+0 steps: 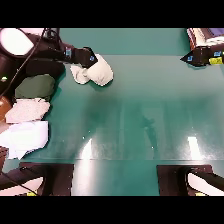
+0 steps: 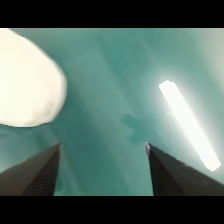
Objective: Fold the shirts.
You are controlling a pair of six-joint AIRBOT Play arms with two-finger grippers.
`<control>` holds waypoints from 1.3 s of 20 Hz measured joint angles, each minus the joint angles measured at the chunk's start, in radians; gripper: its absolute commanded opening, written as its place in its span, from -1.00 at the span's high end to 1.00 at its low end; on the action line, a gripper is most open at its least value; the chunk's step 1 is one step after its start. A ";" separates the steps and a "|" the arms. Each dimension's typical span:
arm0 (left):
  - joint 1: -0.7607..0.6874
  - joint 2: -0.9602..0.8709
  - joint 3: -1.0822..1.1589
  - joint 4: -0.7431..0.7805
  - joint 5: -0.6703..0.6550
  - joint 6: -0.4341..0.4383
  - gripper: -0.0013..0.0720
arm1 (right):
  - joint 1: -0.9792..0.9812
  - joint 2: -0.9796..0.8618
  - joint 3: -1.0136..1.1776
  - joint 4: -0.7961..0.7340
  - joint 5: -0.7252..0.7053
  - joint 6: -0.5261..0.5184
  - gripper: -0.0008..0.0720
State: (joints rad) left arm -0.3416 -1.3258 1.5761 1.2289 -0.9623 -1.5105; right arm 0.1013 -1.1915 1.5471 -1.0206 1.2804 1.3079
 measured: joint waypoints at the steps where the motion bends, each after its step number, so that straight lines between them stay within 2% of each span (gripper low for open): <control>1: 0.000 -0.036 0.000 0.041 0.026 -0.019 -0.72 | 0.000 0.000 0.000 0.000 -0.003 0.000 0.93; 5: 0.003 -0.222 0.000 0.167 0.155 -0.068 -0.72 | 0.000 0.000 0.000 0.000 -0.010 0.000 0.93; 9: 0.037 -0.374 0.001 0.212 0.288 -0.157 -0.72 | 0.000 0.000 0.000 0.000 0.007 0.000 0.93; 12: 0.076 -0.432 0.002 0.211 0.340 -0.211 -0.71 | 0.000 0.000 0.000 0.000 0.023 0.000 0.93; 13: 0.084 -0.443 0.002 0.207 0.351 -0.221 -0.49 | 0.000 0.000 0.000 0.000 0.025 0.001 0.93; 14: 0.087 -0.450 0.003 0.201 0.360 -0.229 0.13 | 0.000 0.000 0.000 0.000 0.025 0.001 0.93; 15: 0.090 -0.456 0.003 0.192 0.365 -0.233 0.50 | 0.000 0.000 0.000 0.000 0.025 0.001 0.93; 17: 0.095 -0.460 0.003 0.162 0.369 -0.236 0.89 | 0.000 0.000 0.000 0.000 0.024 0.001 0.93; 19: 0.098 -0.462 0.025 0.136 0.341 -0.234 0.90 | 0.000 0.000 0.000 0.000 0.020 0.001 0.93; 22: 0.098 -0.442 0.131 0.118 0.219 -0.200 0.90 | 0.000 0.004 0.005 -0.001 0.014 0.001 0.93; 26: 0.101 -0.302 0.327 0.111 0.074 -0.126 0.90 | 0.000 0.009 0.094 0.001 0.005 0.001 0.93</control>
State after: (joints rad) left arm -0.2409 -1.6279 1.9026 1.3399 -0.8879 -1.6360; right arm 0.1013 -1.1824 1.6409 -1.0199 1.2858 1.3087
